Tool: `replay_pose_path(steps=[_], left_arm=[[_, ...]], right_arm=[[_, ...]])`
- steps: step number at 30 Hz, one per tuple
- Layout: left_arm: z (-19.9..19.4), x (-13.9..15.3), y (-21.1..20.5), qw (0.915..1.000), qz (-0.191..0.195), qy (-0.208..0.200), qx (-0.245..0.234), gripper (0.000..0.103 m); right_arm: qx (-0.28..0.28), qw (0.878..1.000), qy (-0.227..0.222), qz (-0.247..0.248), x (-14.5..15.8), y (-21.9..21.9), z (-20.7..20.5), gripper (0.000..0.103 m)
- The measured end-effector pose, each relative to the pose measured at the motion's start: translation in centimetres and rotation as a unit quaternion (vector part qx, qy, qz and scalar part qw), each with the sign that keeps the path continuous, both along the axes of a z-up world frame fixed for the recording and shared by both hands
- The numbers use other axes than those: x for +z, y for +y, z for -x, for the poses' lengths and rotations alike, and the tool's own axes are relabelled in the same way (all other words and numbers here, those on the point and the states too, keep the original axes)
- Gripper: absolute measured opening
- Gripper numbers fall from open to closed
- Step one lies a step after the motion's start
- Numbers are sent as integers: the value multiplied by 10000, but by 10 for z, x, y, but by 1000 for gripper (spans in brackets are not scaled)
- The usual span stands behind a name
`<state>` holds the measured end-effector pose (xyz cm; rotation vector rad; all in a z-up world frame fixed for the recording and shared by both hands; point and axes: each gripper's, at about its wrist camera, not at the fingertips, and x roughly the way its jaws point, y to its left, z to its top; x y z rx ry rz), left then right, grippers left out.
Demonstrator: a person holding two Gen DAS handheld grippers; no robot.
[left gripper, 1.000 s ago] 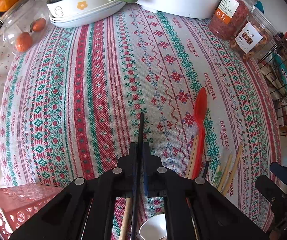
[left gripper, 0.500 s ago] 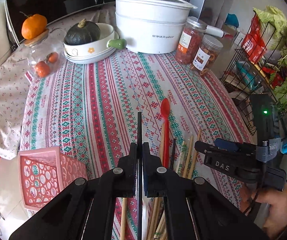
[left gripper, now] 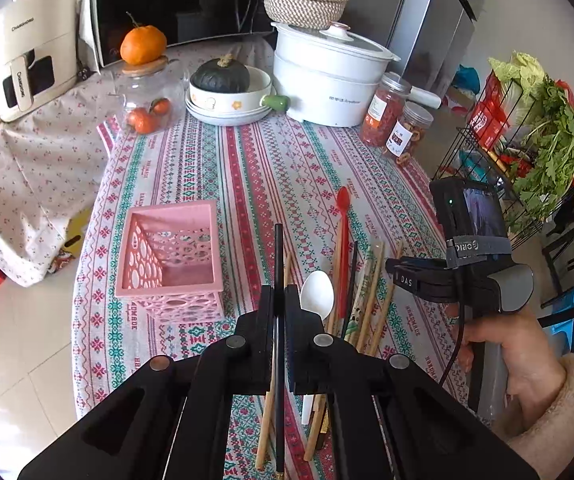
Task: Organize utensils
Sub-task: 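Grasp the black chopstick with the left gripper while the right gripper grasps a wooden chopstick, then lift both chopsticks over the pink basket and open both grippers to drop them in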
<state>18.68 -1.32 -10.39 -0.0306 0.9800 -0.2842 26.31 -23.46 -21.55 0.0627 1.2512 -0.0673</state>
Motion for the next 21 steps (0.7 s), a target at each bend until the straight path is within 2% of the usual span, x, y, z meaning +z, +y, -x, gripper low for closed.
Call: replay_pose_path(steps=[2,4,6,10,15,21], left_arm=[[5,2,9,9999,81,-84,83,5],[10,5,16,9996,134,-182,142,5],[15,7,24,9993,198,-272,150,5],[23,14,37,9981,331,-439,280,5],[36,36,50,9950,514,-773,370,5],[48,67,62,9880,763,-1242,517,5]], right_arm=[[-22,9999,-8,-164,0,-2,4,10],[-42,9985,-4,-541,0,-6,8,5],[-63,9964,-27,-847,3,-10,13,5],[-63,9935,-343,-1081,24,-17,31,5],[98,9889,-1017,-1078,70,-11,61,5],[477,9778,-1792,-980,125,9,102,5]])
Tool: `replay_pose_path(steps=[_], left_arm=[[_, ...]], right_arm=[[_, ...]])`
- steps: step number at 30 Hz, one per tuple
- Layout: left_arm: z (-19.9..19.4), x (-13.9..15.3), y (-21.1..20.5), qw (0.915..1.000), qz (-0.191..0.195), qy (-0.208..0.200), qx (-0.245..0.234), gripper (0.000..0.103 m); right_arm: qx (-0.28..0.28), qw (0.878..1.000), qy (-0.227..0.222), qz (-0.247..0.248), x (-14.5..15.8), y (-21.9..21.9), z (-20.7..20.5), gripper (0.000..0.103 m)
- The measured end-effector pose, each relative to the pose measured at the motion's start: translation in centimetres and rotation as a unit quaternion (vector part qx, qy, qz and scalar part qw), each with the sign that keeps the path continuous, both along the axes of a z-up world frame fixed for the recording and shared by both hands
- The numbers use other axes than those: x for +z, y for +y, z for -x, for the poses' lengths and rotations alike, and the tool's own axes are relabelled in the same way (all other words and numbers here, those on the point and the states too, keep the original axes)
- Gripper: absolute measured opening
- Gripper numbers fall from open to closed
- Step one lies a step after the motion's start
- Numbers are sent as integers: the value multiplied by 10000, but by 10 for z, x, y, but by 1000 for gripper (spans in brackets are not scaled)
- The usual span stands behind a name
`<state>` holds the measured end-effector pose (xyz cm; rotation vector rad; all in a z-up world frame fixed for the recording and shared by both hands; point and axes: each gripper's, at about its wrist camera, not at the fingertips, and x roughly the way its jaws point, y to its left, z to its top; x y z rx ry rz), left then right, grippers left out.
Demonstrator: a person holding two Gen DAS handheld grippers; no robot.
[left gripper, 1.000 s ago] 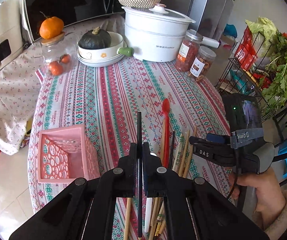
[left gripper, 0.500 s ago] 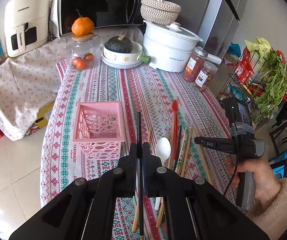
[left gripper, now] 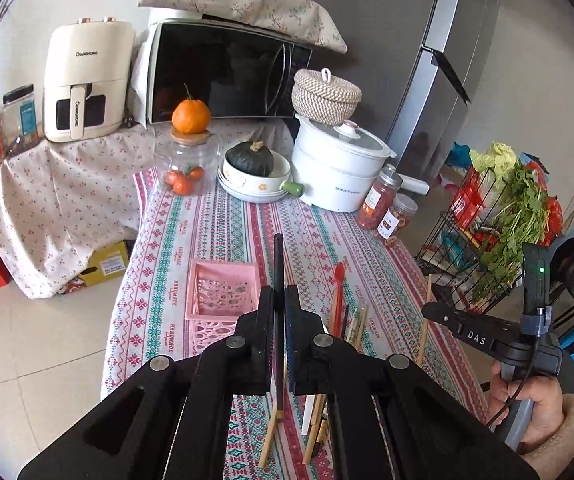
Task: Organize utensils
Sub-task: 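Lift both chopsticks over the pink basket and open both grippers to drop them in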
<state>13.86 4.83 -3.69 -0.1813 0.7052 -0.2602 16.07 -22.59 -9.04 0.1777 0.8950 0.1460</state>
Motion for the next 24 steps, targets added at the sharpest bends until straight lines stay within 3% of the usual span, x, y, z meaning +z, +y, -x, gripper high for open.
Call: replay_pose_path(steps=[6,14,20,24], left_arm=[[12,26,12,9977,164,-613,240,5],[19,57,35,9877,463,-1307,727,4],[9,64,50,9813,516,-1513,1071,4],[-3,55,50,9805,294,-1532,1199,4]], right_arm=[[177,9969,-716,256,38,23,19,5],[373,9904,-1333,22,73,47,19,5],[494,9864,-1556,-202,86,64,15,5],[559,9847,-1631,-255,89,74,12,5]])
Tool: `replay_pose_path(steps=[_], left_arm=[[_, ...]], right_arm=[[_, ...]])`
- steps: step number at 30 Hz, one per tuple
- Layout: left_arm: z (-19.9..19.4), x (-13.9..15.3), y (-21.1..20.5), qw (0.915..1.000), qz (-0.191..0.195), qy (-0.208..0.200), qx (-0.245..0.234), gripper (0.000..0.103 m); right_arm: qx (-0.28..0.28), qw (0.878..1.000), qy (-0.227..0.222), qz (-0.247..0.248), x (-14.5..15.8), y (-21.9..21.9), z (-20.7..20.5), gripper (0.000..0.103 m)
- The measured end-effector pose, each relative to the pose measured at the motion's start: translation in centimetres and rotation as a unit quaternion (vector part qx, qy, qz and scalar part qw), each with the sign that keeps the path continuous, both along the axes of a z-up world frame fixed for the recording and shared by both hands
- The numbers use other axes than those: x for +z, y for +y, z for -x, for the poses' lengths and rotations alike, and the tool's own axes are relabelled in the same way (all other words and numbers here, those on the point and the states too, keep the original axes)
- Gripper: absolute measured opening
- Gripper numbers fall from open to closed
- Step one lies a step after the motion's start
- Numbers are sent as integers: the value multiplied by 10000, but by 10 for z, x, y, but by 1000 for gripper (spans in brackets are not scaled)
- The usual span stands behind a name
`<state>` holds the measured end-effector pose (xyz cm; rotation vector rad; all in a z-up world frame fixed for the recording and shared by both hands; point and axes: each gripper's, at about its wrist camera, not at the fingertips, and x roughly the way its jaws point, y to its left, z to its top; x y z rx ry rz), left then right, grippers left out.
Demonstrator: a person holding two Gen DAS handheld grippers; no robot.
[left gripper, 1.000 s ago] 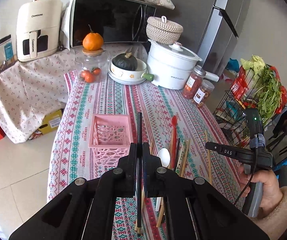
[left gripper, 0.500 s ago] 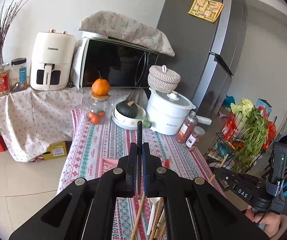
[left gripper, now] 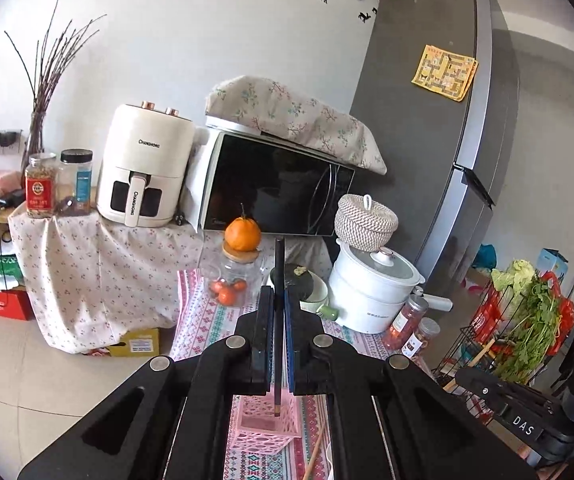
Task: Organize utensils
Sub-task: 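Lift both chopsticks over the pink basket and open both grippers to drop them in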
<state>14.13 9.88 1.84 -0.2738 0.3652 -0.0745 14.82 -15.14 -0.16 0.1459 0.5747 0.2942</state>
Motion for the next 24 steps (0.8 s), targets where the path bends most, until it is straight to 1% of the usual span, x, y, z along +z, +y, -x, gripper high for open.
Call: replay_pose_path(steps=[3,7,10,13,20,21,22,23,24], left_arm=[[-17,-14,-2,9996,-69,285,4,5],[-43,-41,-4,9962,-120,856,-66,5],[-58,-57,-5,9938,-148,1099,-58,5],[-69,-65,-5,9930,-168,1167,-14,5],[-78,-70,-7,9943,-261,1031,41,6],[-78,-70,-7,9942,-257,1047,41,11],[-78,-70,-7,9940,-271,1059,47,22],[-76,-69,-7,9940,-289,1055,54,31],[-74,-68,-7,9943,-307,1017,67,48]], right_arm=[[27,10000,-14,-36,1,6,-2,5],[86,9999,-27,-115,4,13,-3,5],[144,9997,-101,-156,11,20,-3,5],[177,9994,-198,-232,19,25,-3,5],[137,9982,-320,-488,33,31,-11,5],[136,9980,-323,-521,35,32,-13,5],[135,9979,-336,-543,37,33,-15,5],[131,9978,-351,-550,38,35,-17,5],[127,9978,-359,-549,39,37,-20,5]])
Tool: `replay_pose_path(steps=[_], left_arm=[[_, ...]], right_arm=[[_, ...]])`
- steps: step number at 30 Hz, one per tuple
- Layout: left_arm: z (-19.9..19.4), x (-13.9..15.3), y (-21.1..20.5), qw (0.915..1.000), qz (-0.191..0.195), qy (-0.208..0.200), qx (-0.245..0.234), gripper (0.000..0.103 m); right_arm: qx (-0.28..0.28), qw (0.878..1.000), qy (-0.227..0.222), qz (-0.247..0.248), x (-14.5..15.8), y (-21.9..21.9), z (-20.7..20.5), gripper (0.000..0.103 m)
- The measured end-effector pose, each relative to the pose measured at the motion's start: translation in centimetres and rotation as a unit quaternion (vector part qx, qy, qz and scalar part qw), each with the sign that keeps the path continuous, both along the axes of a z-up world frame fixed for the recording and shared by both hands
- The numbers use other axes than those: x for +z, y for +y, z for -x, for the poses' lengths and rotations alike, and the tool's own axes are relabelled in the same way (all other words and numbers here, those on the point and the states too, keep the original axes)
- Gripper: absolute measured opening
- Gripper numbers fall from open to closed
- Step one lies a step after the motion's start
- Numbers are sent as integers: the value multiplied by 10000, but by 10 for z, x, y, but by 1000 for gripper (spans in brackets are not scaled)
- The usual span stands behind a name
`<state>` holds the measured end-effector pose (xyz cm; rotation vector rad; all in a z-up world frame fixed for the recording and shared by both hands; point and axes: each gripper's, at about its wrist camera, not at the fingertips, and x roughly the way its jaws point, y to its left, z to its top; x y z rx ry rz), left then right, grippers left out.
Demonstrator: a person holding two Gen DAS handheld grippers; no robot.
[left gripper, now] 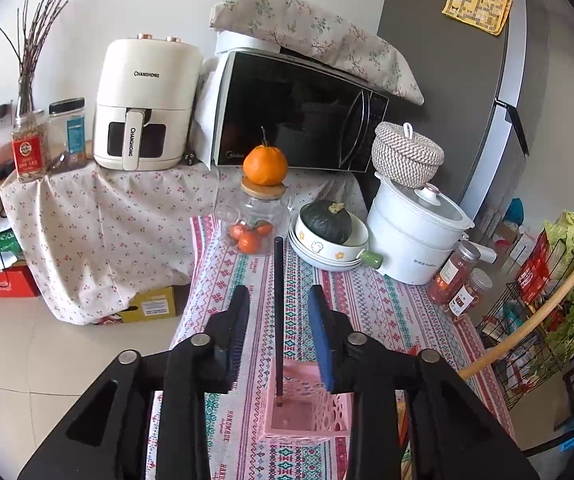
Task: Organize utensils
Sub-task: 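Lift both chopsticks over the pink basket and open both grippers to drop them in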
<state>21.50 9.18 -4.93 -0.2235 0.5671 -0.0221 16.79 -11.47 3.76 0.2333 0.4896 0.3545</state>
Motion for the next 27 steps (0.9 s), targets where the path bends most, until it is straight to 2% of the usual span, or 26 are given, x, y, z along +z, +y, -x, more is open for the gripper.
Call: replay_pose_path(steps=[1,5,7,9,13,18,22,27], left_arm=[[3,1,1,10000,-29,-58,22,57],[15,6,5,9997,-244,-94,2,65],[19,4,10,9994,-335,-43,74,75],[22,-1,17,9994,-322,111,109,79],[24,-10,26,9990,-143,416,62,83],[23,-20,27,9978,-301,584,19,85],[20,-25,29,9971,-217,725,-10,85],[18,-28,26,9966,-170,807,-43,85]], right_arm=[[-4,10000,-1,3,1,2,-2,5],[12,9999,78,92,-3,12,-13,5],[29,9998,176,118,-9,16,-21,5],[-5,9995,312,66,-15,17,-29,5],[-25,9984,560,74,-31,20,-45,5],[9,9950,971,249,-54,30,-62,5],[12,9915,1268,298,-74,33,-72,5],[-53,9902,1383,212,-81,28,-79,9]])
